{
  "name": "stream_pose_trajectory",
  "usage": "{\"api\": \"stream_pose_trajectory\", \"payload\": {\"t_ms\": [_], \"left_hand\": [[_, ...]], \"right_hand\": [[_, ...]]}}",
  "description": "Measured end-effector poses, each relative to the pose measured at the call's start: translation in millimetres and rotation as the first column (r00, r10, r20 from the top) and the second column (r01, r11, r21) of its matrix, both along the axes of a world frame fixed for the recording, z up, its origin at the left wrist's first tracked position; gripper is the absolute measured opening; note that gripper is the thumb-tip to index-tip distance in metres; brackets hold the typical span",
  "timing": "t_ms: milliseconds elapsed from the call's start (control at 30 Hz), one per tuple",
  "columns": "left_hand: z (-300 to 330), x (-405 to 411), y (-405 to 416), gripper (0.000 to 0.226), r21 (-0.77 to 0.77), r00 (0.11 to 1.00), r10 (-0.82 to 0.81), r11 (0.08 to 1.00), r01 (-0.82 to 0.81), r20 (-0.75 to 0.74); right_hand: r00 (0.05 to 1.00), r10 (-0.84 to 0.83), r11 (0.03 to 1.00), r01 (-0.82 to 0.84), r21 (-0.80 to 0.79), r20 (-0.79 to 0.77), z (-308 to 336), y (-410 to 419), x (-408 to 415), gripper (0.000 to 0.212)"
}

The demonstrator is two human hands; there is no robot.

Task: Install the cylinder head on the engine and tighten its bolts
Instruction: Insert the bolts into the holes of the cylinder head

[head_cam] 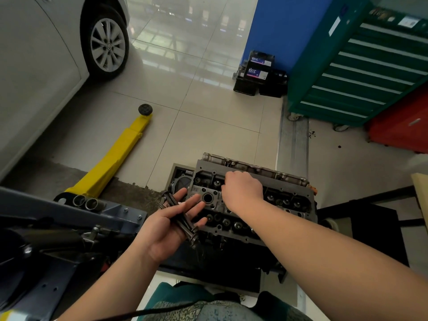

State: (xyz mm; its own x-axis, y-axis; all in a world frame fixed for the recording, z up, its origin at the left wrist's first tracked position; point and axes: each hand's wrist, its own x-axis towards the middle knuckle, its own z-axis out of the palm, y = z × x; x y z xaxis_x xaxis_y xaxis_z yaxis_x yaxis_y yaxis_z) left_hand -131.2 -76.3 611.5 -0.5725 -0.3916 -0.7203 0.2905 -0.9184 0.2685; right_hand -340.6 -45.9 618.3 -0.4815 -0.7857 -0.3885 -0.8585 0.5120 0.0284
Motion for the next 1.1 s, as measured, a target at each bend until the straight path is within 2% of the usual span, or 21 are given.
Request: {"api": "stream_pose_trajectory", "payload": {"t_ms": [67, 100, 167, 267, 333, 467, 533, 633, 700, 767, 867, 967, 1100], "left_hand": [[0, 2, -1, 0.046, -0.01, 0.997, -0.074, 0.997, 0.074, -0.009], [0, 4, -2, 0.047, -0.025, 0.989, -0.145, 0.989, 0.145, -0.015], [2, 8, -1, 0.049, -0.081, 0.936, -0.349, 0.935, 0.346, -0.033], [9, 9, 7, 0.044, -0.164, 0.796, -0.601, 0.794, 0.585, -0.07], [10, 7, 16, 0.04, -0.165, 0.771, -0.625, 0.779, 0.606, -0.12], [7, 5, 30, 0.044, -0.166, 0.781, -0.586, 0.81, 0.563, -0.215], [6, 3, 34, 0.043, -0.162, 0.777, -0.577, 0.816, 0.554, -0.25], [7, -5, 34, 0.035, -0.155, 0.776, -0.567, 0.823, 0.547, -0.276], [9, -11, 31, 0.037, -0.183, 0.761, -0.595, 0.804, 0.566, -0.257], [10, -17, 29, 0.041, -0.213, 0.738, -0.628, 0.778, 0.592, -0.246], [12, -26, 29, 0.043, -0.245, 0.734, -0.637, 0.77, 0.589, -0.235], [14, -30, 25, 0.046, -0.276, 0.726, -0.63, 0.776, 0.568, -0.276], [17, -31, 23, 0.041, -0.331, 0.719, -0.663, 0.74, 0.586, -0.207]], "right_hand": [[1.0, 0.022, 0.998, -0.023, -0.06, -0.016, 6, 1, 4, 0.032], [0.999, 0.029, 0.99, -0.024, -0.137, 0.034, 10, 2, 8, 0.035], [0.967, 0.052, 0.97, 0.01, -0.243, 0.248, 19, 4, 19, 0.041], [0.823, 0.008, 0.989, 0.079, -0.128, 0.568, 28, 11, 35, 0.034], [0.724, -0.093, 0.98, 0.189, -0.067, 0.683, 28, 22, 36, 0.025], [0.53, -0.223, 0.928, 0.371, 0.012, 0.818, 26, 47, 28, 0.011], [0.461, -0.248, 0.913, 0.404, 0.047, 0.852, 26, 57, 24, 0.019], [0.413, -0.294, 0.897, 0.43, 0.099, 0.862, 33, 63, 18, 0.031], [0.496, -0.306, 0.906, 0.413, 0.09, 0.813, 38, 63, 13, 0.038], [0.514, -0.323, 0.891, 0.449, 0.072, 0.795, 41, 64, 9, 0.042], [0.473, -0.317, 0.851, 0.524, 0.027, 0.822, 45, 69, 4, 0.037], [0.373, -0.252, 0.763, 0.644, -0.053, 0.893, 47, 75, 0, 0.028], [0.33, -0.186, 0.694, 0.71, -0.114, 0.925, 53, 81, -3, 0.026]]}}
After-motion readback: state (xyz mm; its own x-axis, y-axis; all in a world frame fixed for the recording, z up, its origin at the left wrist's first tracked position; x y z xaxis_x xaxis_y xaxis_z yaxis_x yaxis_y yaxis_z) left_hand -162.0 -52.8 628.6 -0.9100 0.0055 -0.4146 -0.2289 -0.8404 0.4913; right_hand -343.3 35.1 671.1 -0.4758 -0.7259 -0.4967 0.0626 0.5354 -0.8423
